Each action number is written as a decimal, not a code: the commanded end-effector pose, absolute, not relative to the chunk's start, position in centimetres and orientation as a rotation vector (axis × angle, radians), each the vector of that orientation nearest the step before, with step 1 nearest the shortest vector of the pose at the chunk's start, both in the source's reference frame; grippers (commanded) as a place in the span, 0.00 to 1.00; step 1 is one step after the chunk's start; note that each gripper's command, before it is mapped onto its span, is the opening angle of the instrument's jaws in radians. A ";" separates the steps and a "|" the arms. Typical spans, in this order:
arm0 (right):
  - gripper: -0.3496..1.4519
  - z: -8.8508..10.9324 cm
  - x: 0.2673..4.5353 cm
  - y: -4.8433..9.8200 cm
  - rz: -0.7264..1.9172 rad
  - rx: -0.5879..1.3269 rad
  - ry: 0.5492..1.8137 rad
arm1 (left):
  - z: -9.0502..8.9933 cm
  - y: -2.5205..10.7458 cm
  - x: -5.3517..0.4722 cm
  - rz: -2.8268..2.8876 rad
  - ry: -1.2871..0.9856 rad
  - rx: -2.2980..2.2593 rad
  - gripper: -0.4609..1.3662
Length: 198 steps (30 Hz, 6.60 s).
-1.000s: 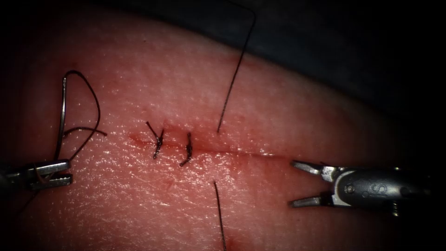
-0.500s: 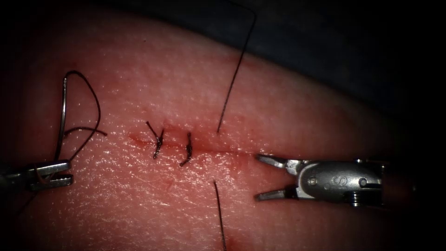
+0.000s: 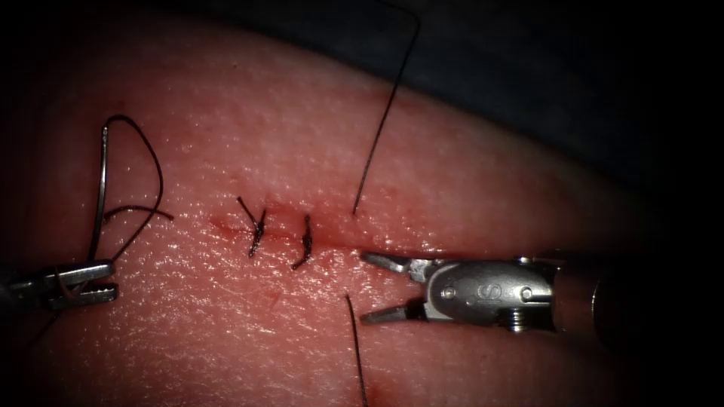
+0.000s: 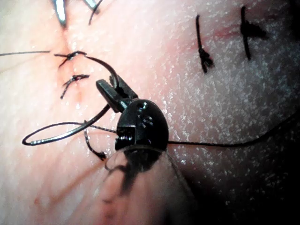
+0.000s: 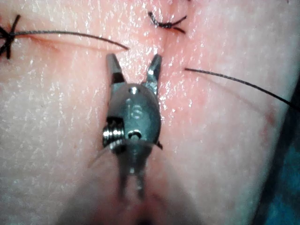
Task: Wound Closure
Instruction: Repeatably pull the suture through the incision with the right tool
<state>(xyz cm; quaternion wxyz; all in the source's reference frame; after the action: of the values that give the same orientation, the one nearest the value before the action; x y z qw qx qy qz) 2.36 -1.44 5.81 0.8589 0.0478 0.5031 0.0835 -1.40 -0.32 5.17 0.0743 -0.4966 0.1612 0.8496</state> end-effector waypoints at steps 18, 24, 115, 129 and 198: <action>0.54 5.8 2.55 -1.5 0.141 0.125 1.082 | 5.2 -0.3 -1.41 2.553 0.476 -1.496 0.06; 0.00 5.8 2.56 -1.5 0.080 0.175 1.072 | 5.2 -0.3 -1.41 2.553 0.476 -1.496 0.06; 0.75 4.1 1.54 -3.5 -0.059 0.417 1.016 | 5.2 -0.3 -1.46 2.556 0.480 -1.502 0.06; 0.89 4.2 1.00 -2.7 0.138 0.223 0.979 | 5.2 -0.3 -1.45 2.556 0.480 -1.502 0.06; 0.71 5.8 2.56 -1.4 0.065 0.137 1.029 | 5.2 -0.3 -1.45 2.556 0.480 -1.503 0.06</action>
<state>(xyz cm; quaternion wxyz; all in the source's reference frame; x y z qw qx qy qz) 2.57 -1.41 5.78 0.8680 0.0654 0.4913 0.0311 -1.45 -0.35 5.16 0.0699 -0.4992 0.1613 0.8485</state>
